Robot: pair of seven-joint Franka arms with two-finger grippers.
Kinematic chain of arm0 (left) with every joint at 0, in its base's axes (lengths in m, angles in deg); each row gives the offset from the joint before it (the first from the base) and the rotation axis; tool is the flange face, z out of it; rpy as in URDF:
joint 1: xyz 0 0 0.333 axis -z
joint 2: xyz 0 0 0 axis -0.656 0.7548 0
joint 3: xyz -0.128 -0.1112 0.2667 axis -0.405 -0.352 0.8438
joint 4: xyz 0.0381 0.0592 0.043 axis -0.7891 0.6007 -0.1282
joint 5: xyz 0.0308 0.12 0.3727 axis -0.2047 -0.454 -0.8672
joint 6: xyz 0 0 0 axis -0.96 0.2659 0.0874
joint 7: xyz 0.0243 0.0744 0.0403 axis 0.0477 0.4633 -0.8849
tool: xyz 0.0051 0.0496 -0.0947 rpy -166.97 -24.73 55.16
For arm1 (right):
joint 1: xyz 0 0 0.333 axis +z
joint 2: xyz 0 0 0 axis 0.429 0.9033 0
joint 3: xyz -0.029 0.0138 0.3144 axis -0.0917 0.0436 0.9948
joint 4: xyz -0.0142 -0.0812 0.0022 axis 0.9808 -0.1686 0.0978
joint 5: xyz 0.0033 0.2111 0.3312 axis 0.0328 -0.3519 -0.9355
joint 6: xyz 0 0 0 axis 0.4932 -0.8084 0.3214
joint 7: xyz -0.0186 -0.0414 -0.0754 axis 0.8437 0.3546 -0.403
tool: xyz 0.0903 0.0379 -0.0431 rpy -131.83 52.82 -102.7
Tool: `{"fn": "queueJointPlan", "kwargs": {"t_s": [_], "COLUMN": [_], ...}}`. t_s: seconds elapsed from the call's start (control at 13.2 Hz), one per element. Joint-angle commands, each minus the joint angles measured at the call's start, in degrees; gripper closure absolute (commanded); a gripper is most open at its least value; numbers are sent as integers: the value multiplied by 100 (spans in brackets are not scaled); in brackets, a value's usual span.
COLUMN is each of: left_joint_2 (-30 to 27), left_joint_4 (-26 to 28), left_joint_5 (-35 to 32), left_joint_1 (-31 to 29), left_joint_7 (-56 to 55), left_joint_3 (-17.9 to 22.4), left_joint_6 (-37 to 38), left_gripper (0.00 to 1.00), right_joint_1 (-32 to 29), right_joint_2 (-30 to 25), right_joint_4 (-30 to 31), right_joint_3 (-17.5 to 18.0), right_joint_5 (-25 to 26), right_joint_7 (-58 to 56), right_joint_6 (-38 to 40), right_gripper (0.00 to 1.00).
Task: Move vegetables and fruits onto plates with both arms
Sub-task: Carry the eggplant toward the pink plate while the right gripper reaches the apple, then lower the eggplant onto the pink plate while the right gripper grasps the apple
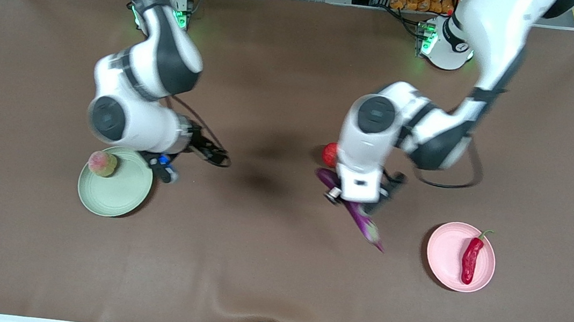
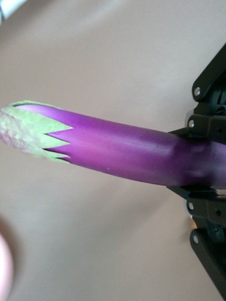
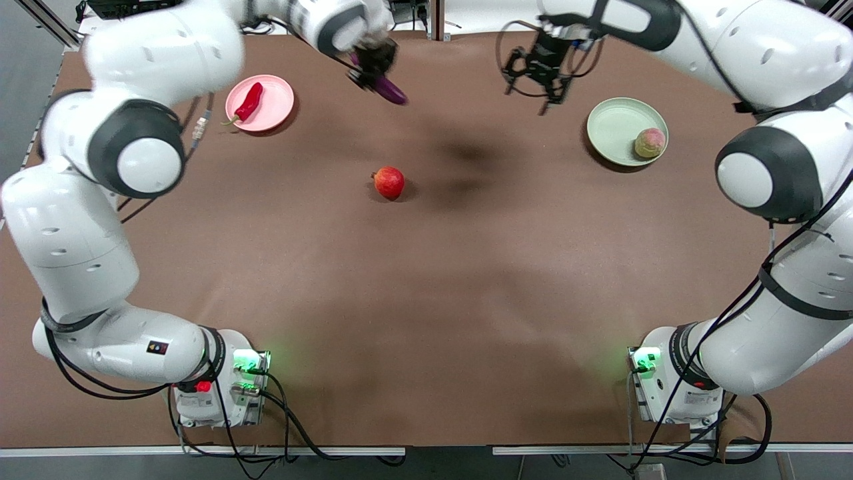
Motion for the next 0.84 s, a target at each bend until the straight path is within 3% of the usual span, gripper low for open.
{"fn": "queueJointPlan", "kwargs": {"t_s": [0.0, 0.38, 0.76], "left_joint_2": [-69, 317, 626], "left_joint_4": [82, 169, 503], "left_joint_5": [192, 184, -467], "left_joint_1": [-802, -1806, -1973], "left_joint_7": [1872, 4741, 5316], "left_joint_3": [-73, -29, 138], "left_joint_6": [52, 52, 34], "left_gripper": [100, 100, 100], "right_joint_1": [607, 1802, 2551], "right_joint_2": [87, 895, 1503], "right_joint_4": [61, 52, 69], "right_joint_3": [-49, -66, -102], "right_joint_5": [-107, -12, 7], "right_joint_7": [893, 2290, 3013], "right_joint_6": [-997, -2756, -3838], "right_gripper": [0, 0, 0]}}
